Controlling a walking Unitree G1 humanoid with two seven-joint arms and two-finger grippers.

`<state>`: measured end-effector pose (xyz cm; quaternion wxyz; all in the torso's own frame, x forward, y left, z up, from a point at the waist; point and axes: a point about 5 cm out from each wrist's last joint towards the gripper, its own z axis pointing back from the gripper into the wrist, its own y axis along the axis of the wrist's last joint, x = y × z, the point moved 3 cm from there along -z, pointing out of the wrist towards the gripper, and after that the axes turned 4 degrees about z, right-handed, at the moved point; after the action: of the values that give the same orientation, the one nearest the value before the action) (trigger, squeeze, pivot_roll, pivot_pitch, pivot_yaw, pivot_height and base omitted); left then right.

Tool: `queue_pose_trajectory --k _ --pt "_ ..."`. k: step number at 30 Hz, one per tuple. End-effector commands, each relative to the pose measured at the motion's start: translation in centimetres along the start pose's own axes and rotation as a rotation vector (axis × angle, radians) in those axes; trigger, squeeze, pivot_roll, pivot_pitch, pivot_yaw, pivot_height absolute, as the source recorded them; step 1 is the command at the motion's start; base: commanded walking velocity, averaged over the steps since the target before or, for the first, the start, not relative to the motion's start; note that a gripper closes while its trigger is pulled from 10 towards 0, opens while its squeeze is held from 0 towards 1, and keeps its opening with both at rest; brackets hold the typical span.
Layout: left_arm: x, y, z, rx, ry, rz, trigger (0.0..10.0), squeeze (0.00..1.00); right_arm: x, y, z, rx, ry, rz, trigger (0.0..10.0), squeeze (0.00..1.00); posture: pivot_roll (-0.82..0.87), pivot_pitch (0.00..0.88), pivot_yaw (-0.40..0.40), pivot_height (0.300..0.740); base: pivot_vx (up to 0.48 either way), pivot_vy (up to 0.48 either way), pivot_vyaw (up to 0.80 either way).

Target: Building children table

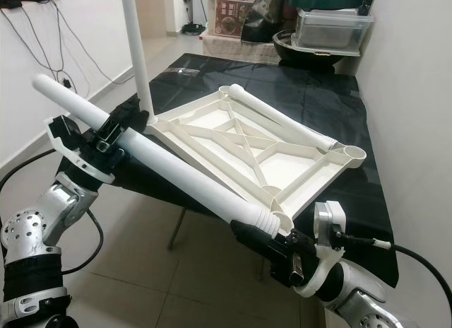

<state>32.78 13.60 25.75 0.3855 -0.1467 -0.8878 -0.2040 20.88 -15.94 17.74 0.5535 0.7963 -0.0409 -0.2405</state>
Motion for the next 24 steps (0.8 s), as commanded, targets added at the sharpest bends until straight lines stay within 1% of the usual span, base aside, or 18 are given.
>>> queue_pose_trajectory --k 1,4,6,8,9,10,11,12,20,21,23,24 --pt "0.9 -0.2 -0.5 -0.009 -0.056 0.021 0.0 0.00 -0.5 -1.1 -0.3 -0.068 0.043 -0.037 0.0 0.00 0.10 0.000 -0.043 0.740 0.000 0.000 0.00" --pt "0.8 -0.2 -0.4 -0.005 -0.052 0.025 0.0 0.00 -0.5 -1.0 -0.2 -0.068 0.041 -0.035 0.0 0.00 0.10 0.000 -0.043 0.740 0.000 0.000 0.00" --pt "0.4 -0.1 -0.3 -0.002 -0.034 0.025 0.0 0.00 -0.3 -0.9 -0.3 -0.061 0.033 -0.026 0.0 0.00 0.10 0.000 -0.043 0.740 0.000 0.000 0.00" --pt "0.4 -0.1 -0.3 -0.002 -0.034 0.025 0.0 0.00 -0.3 -0.9 -0.3 -0.061 0.033 -0.026 0.0 0.00 0.10 0.000 -0.043 0.740 0.000 0.000 0.00" --pt "0.2 -0.1 -0.3 -0.001 -0.025 0.022 0.0 0.00 -0.2 -0.9 -0.3 -0.058 0.024 -0.022 10.0 0.00 0.10 0.000 -0.043 0.740 0.000 0.000 0.00" --pt "-0.3 -0.1 -0.4 -0.005 0.008 0.012 1.3 0.00 0.0 -0.8 -0.3 -0.053 0.013 -0.016 10.0 0.00 0.10 0.000 -0.043 0.740 0.000 0.000 0.00" --pt "-0.3 -0.1 -0.4 -0.005 0.008 0.012 1.3 0.00 0.0 -0.8 -0.3 -0.053 0.013 -0.016 10.0 0.00 0.10 0.000 -0.043 0.740 0.000 0.000 0.00" --pt "-0.7 0.0 -0.6 -0.007 0.034 0.003 10.0 0.00 0.1 -0.7 -0.3 -0.052 0.003 -0.009 10.0 0.00 0.10 0.000 -0.043 0.740 0.000 0.000 0.00" --pt "-1.1 0.2 -0.8 -0.007 0.071 -0.010 10.0 0.00 0.6 -0.9 -0.2 -0.063 -0.024 0.001 10.0 0.00 0.10 0.000 -0.043 0.740 0.000 0.000 0.00" --pt "-1.1 0.2 -0.8 -0.006 0.070 -0.012 10.0 0.00 0.6 -0.8 0.0 -0.052 -0.024 -0.012 10.0 1.00 0.10 0.000 -0.043 0.740 0.000 0.000 0.00" --pt "-0.8 0.3 -0.9 -0.004 0.061 -0.015 10.0 0.00 0.9 -0.8 0.6 -0.046 -0.047 -0.022 10.0 1.00 0.10 0.000 -0.042 0.740 0.000 0.000 0.00" --pt "-0.8 0.3 -0.9 -0.004 0.061 -0.015 10.0 0.00 0.9 -0.8 0.6 -0.046 -0.047 -0.022 10.0 1.00 0.10 0.000 -0.042 0.740 0.000 0.000 0.00"
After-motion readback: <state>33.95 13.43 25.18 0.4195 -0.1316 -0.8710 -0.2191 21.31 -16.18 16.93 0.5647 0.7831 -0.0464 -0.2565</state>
